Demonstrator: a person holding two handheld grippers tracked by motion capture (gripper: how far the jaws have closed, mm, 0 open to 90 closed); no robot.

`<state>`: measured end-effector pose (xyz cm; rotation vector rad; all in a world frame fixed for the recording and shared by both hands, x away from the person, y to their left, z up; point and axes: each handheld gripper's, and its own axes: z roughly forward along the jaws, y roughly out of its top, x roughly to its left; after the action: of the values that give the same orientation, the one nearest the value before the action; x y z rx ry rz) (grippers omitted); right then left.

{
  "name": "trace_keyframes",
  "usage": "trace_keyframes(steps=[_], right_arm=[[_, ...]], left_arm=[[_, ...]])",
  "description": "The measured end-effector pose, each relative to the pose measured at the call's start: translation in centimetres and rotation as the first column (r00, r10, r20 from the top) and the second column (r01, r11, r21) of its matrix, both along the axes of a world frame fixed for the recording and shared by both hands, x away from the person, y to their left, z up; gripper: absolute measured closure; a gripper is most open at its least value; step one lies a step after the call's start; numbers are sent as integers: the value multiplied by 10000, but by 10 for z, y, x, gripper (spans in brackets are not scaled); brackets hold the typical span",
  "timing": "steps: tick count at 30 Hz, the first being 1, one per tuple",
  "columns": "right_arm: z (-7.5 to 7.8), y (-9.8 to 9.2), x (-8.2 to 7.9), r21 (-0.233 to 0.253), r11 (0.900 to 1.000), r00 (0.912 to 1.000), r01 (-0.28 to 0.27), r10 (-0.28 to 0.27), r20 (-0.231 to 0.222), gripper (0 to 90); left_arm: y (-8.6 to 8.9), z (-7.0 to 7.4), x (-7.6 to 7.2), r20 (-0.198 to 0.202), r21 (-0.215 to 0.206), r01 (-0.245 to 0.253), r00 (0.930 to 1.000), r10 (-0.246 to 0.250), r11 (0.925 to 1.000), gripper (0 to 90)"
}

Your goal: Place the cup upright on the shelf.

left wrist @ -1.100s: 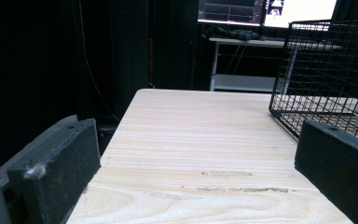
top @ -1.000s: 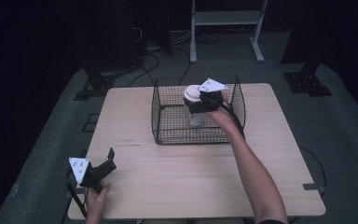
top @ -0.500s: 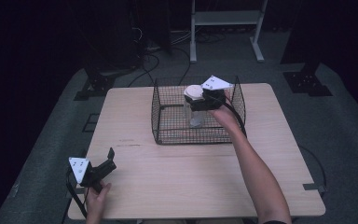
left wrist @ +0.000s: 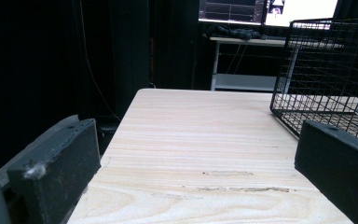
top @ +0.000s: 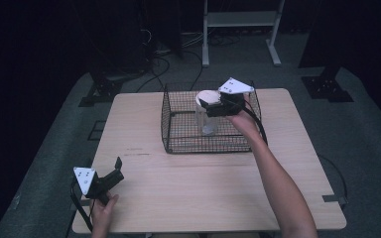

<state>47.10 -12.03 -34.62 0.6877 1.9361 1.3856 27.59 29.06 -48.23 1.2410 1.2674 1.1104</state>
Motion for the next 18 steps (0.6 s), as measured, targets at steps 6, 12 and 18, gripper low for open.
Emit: trace_keyframes(steps=[6,12,18], right_arm=[[6,-3,-7,-47,10000,10000,-4,4,36,29],[12,-9,-13,-26,10000,9999,0,1,111,30],[16,-16,-19,35,10000,10000,-31,31,80,29]], left_arm=[[0,0,-1,28,-7,18,10000,-18,10000,0],[0,0,0,24,19,16,10000,-16,10000,0],[-1,0,0,19,68,4,10000,-4,10000,0]])
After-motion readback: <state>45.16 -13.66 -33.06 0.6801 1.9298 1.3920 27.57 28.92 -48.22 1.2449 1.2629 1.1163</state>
